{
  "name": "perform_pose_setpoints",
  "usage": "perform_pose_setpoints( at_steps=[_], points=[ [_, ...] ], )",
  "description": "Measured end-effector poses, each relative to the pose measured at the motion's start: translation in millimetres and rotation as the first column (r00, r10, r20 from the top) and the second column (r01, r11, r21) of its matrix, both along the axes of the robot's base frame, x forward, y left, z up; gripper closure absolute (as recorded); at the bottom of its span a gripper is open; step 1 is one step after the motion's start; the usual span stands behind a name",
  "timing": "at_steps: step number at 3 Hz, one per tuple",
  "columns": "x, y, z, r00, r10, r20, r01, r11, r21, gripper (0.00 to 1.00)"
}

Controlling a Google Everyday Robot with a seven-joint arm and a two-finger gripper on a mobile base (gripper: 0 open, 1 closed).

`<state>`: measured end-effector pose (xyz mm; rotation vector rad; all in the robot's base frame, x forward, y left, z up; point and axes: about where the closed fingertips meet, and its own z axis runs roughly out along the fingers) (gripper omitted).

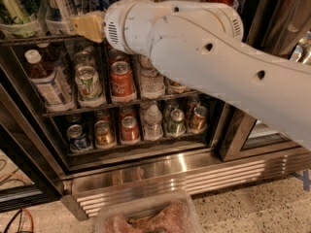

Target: Pick pepsi can from top shelf of fridge

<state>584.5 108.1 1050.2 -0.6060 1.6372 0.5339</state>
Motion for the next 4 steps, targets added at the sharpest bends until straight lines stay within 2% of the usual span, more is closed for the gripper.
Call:
perform_pose_setpoints(
  at_steps=[1, 2, 3, 4],
  points=[
    [0, -2, 0, 1.0000, 0.000, 0.000, 0.000, 1.000, 0.000, 0.35],
    [-36, -5, 0, 0.9966, -0.010, -0.082, 0.009, 1.000, -0.019, 0.16],
    [-71, -22, -7, 0.9800, -0.027, -0.197, 0.014, 0.998, -0.064, 0.00],
    [-83, -21, -10, 0.9711, -0.018, -0.238, 0.001, 0.997, -0.074, 0.00]
  ],
)
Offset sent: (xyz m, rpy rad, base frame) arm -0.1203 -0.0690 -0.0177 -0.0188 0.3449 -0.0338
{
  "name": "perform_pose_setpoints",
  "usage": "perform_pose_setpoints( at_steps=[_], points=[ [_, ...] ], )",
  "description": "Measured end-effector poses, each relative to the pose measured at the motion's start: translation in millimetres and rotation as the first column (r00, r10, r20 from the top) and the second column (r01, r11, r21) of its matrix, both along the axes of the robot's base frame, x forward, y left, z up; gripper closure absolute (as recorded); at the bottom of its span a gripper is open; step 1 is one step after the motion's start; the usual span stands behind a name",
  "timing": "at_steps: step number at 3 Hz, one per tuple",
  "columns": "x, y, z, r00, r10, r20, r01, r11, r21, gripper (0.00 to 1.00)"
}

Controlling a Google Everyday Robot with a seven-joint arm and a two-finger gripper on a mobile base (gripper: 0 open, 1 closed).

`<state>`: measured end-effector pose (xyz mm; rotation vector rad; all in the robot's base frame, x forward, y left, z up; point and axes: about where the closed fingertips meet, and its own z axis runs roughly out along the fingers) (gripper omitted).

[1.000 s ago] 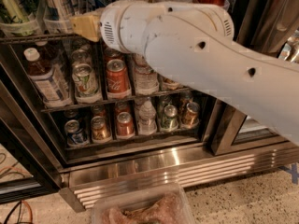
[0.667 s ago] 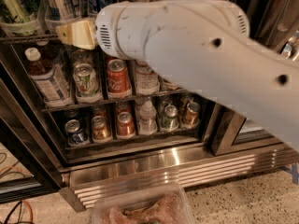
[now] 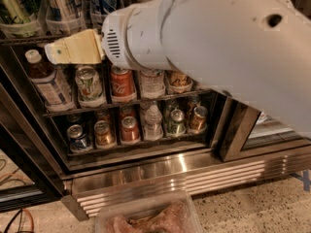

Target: Pick pepsi can from top shelf of fridge

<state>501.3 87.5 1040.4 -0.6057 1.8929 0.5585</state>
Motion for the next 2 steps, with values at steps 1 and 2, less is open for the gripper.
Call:
perform_pose_setpoints(
  at_steps=[1, 2],
  points=[
    [-2.6, 2.4, 5.0, 1.0000, 0.001, 0.010, -0.001, 1.000, -0.002, 0.00],
    [-1.5, 0.2, 10.0, 0.9982, -0.028, 0.054, 0.029, 0.999, -0.021, 0.00]
  ],
)
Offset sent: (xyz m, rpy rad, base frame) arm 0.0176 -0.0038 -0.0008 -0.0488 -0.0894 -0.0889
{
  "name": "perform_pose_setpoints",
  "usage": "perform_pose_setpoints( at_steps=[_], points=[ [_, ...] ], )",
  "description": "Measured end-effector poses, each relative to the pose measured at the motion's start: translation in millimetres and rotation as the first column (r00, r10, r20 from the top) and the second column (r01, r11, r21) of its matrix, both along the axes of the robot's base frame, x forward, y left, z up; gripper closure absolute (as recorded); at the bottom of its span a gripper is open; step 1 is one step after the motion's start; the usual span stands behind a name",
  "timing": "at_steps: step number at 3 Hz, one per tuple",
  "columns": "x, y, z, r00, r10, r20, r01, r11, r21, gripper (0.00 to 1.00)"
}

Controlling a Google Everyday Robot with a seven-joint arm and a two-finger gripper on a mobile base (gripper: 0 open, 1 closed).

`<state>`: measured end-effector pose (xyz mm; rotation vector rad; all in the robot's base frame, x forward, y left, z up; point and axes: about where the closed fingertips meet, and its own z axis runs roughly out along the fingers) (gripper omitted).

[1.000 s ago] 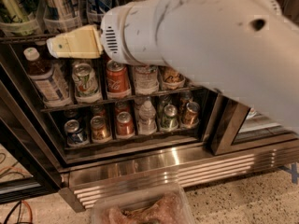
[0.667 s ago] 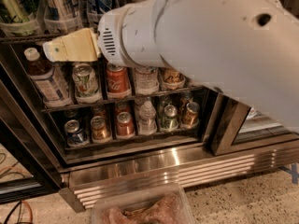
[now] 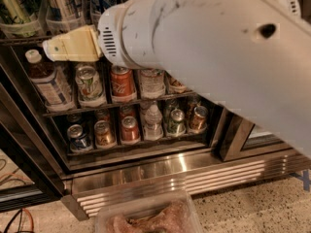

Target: Pick pepsi can from top shelf of fridge

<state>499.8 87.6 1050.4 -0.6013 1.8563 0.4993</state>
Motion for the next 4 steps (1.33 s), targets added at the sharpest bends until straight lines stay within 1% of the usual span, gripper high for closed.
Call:
perform_pose_setpoints(
  at_steps=[1, 2, 3, 4],
  points=[
    [15, 2, 14, 0.9969, -0.014, 0.077, 0.015, 1.000, -0.002, 0.04],
    [31, 0, 26, 0.9906, -0.026, 0.134, 0.027, 1.000, 0.000, 0.21],
    [47, 0, 26, 0.9880, -0.035, 0.151, 0.034, 0.999, 0.008, 0.32],
    [63, -3, 22, 0.9875, -0.046, 0.150, 0.045, 0.999, 0.011, 0.34]
  ],
)
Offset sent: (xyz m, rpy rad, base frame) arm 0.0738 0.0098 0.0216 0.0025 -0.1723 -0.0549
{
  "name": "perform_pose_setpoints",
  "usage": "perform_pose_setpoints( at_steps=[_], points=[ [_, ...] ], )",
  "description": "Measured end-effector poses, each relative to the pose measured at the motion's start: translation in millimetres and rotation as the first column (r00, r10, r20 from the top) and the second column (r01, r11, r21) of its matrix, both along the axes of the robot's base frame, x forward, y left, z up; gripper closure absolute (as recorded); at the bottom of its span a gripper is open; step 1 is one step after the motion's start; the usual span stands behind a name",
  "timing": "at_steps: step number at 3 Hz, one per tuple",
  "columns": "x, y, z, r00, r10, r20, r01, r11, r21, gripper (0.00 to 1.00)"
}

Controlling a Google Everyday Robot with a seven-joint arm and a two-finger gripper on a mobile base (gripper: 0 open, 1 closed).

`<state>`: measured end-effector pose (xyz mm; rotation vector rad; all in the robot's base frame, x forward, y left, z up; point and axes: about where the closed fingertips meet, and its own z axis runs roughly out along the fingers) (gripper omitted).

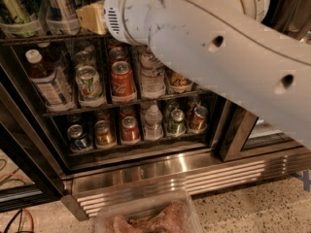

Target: Pick pepsi can from top shelf of fridge

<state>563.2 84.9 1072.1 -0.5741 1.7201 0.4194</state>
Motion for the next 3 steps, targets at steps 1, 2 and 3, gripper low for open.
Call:
perform_pose_setpoints(
  at_steps=[1, 2, 3],
  points=[
    [13, 1, -5, 1.0000, -0.004, -0.004, 0.004, 1.000, -0.002, 0.34],
    [34, 3, -4, 1.0000, 0.000, 0.009, 0.000, 1.000, -0.016, 0.33],
    [56, 6, 6, 0.9991, 0.005, 0.042, -0.003, 1.000, -0.031, 0.33]
  ],
)
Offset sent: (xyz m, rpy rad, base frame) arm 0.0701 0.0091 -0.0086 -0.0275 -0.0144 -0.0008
